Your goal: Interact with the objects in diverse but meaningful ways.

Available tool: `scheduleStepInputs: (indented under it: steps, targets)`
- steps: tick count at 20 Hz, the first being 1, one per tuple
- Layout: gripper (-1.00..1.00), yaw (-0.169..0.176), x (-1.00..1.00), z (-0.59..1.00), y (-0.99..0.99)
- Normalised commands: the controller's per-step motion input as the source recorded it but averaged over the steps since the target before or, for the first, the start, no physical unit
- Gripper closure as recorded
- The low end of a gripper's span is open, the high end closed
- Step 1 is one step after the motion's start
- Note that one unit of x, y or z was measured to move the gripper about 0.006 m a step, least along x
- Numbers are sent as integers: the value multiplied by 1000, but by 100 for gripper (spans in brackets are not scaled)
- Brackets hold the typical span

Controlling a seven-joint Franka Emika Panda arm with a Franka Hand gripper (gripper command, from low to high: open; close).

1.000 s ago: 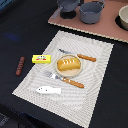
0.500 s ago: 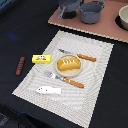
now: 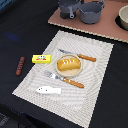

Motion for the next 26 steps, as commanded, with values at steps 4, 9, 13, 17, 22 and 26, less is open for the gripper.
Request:
scheduleStepInputs:
  steps: [4, 9, 13, 17, 22, 26]
  targets:
    - [100, 31, 17, -163, 0]
    - [100, 10, 0, -149, 0]
    - [100, 14, 42, -41, 149]
    - [100, 11, 52, 0, 389]
    - [100, 10, -1, 1, 517]
    - [100, 16, -46, 0, 506]
